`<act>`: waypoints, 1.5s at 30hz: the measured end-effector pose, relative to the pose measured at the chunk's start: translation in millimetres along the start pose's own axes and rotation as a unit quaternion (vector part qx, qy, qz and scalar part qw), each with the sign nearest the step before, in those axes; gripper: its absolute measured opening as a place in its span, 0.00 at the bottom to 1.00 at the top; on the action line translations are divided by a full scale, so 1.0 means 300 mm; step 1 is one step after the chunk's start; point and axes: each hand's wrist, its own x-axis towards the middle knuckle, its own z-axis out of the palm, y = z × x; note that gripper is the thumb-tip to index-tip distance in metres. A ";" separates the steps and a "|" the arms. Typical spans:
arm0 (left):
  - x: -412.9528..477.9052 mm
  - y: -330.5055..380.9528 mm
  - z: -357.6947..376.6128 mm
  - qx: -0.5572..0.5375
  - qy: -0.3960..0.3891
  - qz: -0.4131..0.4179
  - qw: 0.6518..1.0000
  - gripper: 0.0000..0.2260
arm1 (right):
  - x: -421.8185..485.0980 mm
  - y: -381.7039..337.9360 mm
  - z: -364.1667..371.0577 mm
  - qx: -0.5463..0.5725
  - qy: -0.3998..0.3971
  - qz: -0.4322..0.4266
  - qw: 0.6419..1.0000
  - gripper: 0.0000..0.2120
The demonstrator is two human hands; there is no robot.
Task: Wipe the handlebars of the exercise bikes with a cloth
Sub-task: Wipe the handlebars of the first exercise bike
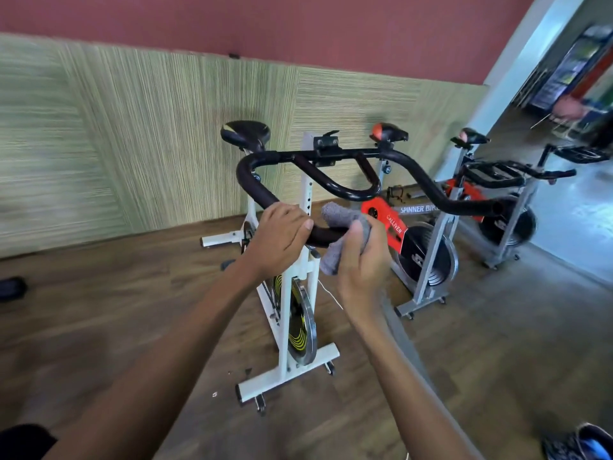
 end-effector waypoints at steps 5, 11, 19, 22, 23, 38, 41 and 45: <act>-0.009 0.017 0.021 -0.001 0.033 -0.013 0.999 0.23 | -0.002 -0.016 -0.005 -0.075 -0.026 -0.022 0.997 0.14; -0.016 0.036 0.021 -0.003 0.036 -0.021 0.999 0.22 | 0.029 0.045 -0.019 -0.032 -0.032 -0.174 0.984 0.15; -0.020 0.053 0.011 -0.008 0.018 -0.050 0.999 0.24 | 0.005 0.063 -0.021 -0.163 -0.006 -0.250 0.954 0.17; -0.022 0.052 0.010 -0.009 0.019 -0.048 0.999 0.23 | 0.017 0.053 -0.008 -0.053 0.005 -0.186 0.981 0.14; -0.022 0.048 0.011 -0.012 0.020 -0.049 0.999 0.23 | 0.003 0.013 0.006 -0.008 0.021 -0.109 0.994 0.11; -0.028 0.061 0.002 -0.004 0.007 -0.055 0.998 0.25 | -0.011 0.013 -0.039 -0.191 -0.047 -0.166 0.966 0.17; -0.021 0.040 -0.013 0.013 -0.022 -0.028 0.999 0.24 | 0.030 -0.015 -0.084 -0.209 -0.136 -0.206 0.946 0.13; 0.018 -0.059 -0.059 0.071 -0.072 0.005 0.995 0.21 | 0.052 -0.125 -0.109 -0.118 -0.109 -0.120 0.980 0.10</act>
